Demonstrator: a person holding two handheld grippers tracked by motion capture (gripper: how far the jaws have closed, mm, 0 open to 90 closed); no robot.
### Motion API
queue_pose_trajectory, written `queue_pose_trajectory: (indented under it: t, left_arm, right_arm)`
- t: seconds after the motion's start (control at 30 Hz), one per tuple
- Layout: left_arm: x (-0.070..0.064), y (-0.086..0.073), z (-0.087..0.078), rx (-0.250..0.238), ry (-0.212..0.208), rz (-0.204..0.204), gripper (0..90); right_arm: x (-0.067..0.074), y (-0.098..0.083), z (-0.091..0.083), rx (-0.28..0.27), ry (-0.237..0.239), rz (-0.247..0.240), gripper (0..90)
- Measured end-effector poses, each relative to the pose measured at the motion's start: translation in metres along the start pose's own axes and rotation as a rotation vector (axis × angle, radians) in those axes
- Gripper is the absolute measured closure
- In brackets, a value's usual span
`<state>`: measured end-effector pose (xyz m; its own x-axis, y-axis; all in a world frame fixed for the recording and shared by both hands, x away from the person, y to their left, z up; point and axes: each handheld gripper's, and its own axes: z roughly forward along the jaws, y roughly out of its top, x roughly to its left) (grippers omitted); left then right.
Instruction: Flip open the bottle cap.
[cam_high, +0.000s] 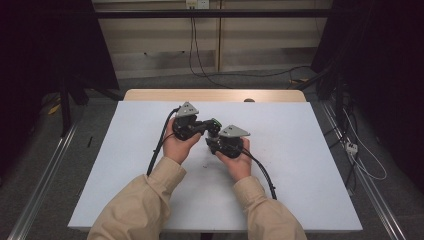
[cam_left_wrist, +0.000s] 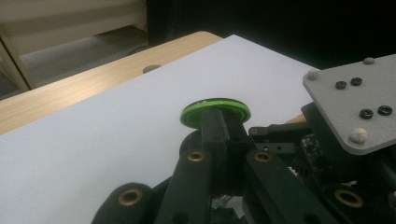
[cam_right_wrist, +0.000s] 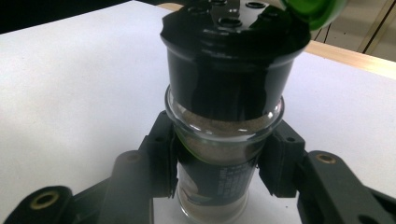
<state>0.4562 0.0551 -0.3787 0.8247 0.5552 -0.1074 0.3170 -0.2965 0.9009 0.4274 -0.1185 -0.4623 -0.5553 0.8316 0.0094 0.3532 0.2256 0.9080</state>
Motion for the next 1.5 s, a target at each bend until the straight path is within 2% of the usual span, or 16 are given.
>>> queue_pose_trajectory:
  t: [1.5]
  left_arm:
    - [0.0007,0.0064,0.0051,0.003,-0.001,0.004,90.0]
  right_arm:
    - [0.0005,0.0000,0.0001,0.002,-0.001,-0.003,53.5]
